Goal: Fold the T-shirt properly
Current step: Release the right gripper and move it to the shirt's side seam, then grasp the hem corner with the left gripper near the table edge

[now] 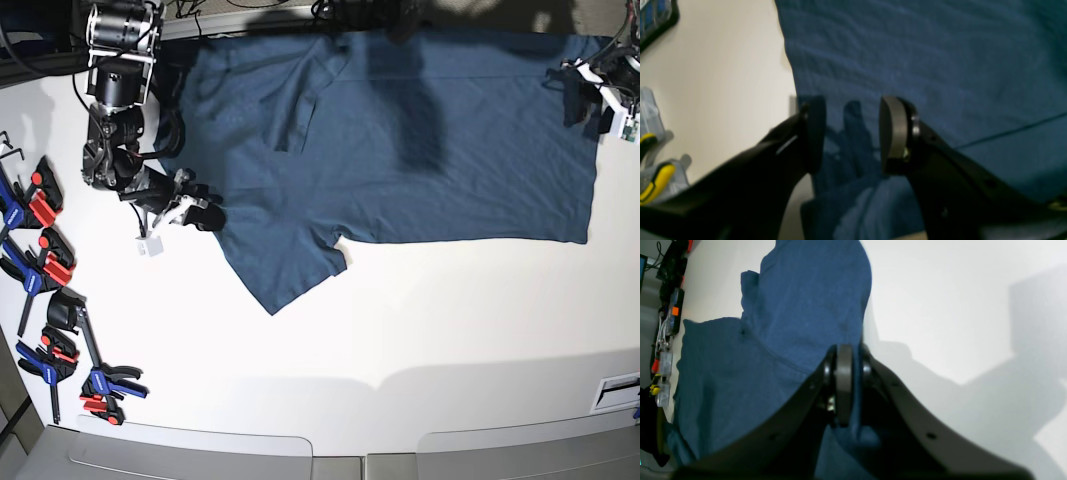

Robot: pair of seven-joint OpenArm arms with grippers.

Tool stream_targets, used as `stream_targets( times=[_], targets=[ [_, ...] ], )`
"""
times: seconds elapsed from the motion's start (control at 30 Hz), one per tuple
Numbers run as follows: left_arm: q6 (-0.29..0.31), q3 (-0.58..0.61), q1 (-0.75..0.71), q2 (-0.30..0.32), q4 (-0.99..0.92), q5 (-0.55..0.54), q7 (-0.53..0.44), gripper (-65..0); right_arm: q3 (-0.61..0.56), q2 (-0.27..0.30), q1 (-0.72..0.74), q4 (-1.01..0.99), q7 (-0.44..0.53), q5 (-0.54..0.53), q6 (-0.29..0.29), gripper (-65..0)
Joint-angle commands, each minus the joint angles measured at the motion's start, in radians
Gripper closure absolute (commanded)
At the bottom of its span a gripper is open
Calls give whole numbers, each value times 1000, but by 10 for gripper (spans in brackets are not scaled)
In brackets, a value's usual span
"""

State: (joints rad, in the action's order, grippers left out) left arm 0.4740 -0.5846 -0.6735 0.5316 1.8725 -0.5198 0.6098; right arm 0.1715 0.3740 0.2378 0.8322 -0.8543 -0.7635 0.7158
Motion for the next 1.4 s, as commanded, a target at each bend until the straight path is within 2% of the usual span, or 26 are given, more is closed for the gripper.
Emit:
stream_targets(
  times=[0.0,0.1,0.23,0.37,0.43,0.73,0.9,1.07,1.23,1.37],
  targets=[
    [-24,-11,19,17,4,-13,-29,-248,-6,8,3,0,-43,56,-18,0],
    [-37,-11,106,18,-62,-13,-28,-248,-6,8,3,0,-43,56,-18,0],
    [-37,-11,266,18,-241,-26,-31,-248,-6,8,3,0,-40,56,-18,0],
    [-33,-5,407,18,-450,-130,-35,-328,-6,7,3,0,-40,56,-18,0],
    [-28,3,465,18,-535,-143,-35,-354,-6,7,3,0,-40,56,-18,0],
    [-25,19,699,45,-815,-144,-27,-355,-6,6,3,0,-41,56,-18,0],
    [-25,116,830,84,-980,-143,-8,-355,-6,5,2,0,-41,56,-18,0],
    [-26,252,928,80,-1090,-140,-4,-355,-6,5,2,0,-41,56,-18,0],
    [-26,364,969,76,-1105,-136,-4,-354,-6,5,2,0,-42,56,-18,0],
    [-26,379,975,76,-1104,-136,-5,-335,-6,5,2,0,-42,56,-18,0]
  ],
)
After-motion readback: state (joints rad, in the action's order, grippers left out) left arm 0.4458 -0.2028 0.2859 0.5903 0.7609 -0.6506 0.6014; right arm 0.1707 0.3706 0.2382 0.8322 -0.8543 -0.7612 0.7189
